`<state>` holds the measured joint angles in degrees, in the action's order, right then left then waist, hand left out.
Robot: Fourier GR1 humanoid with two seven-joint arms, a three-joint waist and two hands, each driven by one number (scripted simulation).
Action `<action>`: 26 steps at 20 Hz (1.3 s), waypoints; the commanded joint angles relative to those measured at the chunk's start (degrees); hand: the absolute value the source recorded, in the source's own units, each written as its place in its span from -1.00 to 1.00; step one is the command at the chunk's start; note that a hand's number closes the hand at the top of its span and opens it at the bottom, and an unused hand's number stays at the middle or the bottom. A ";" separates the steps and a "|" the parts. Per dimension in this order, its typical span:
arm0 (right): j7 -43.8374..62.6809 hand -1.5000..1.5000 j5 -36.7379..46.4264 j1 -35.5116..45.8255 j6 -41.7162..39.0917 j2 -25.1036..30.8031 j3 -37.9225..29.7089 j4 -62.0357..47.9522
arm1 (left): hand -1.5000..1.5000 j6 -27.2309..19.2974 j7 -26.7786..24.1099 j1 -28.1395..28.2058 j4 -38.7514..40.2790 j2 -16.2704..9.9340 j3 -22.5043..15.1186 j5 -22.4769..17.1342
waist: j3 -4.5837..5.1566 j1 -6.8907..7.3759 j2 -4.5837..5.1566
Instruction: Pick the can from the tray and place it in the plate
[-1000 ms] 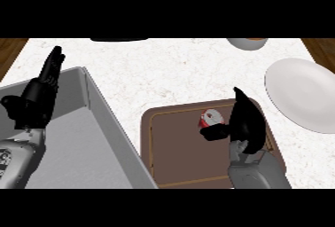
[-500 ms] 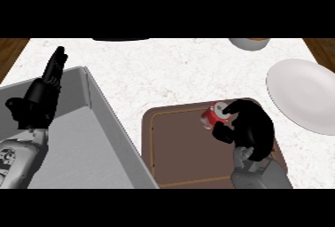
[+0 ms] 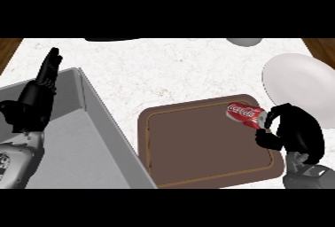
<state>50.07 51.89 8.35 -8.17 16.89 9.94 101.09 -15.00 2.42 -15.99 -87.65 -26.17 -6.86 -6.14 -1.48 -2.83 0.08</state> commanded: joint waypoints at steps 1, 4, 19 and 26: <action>-12.80 1.00 -4.49 -2.27 -2.61 9.81 -3.29 -0.89 | 0.00 0.42 2.17 2.61 1.98 1.70 -0.90 -1.50 | 0.55 -1.23 1.26; -21.67 1.00 -8.01 -0.28 0.37 14.32 -8.83 0.37 | 0.00 0.29 2.02 4.22 1.66 1.98 -0.92 -1.54 | 0.48 -1.78 0.73; -67.90 1.00 -37.35 1.97 -7.05 28.28 -30.01 -16.16 | 0.00 2.37 3.42 3.90 0.36 2.35 -1.02 -2.53 | 0.78 0.80 1.24; -84.11 1.00 -38.28 5.88 -13.54 33.59 -31.29 -36.00 | 0.00 4.07 3.81 0.07 2.94 4.38 -3.51 -1.71 | 1.06 4.70 1.82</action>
<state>-25.91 14.10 12.17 -19.31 48.66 -21.21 74.40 -12.76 3.38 -17.35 -88.88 -24.79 -6.66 -6.88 -1.10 -0.05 0.92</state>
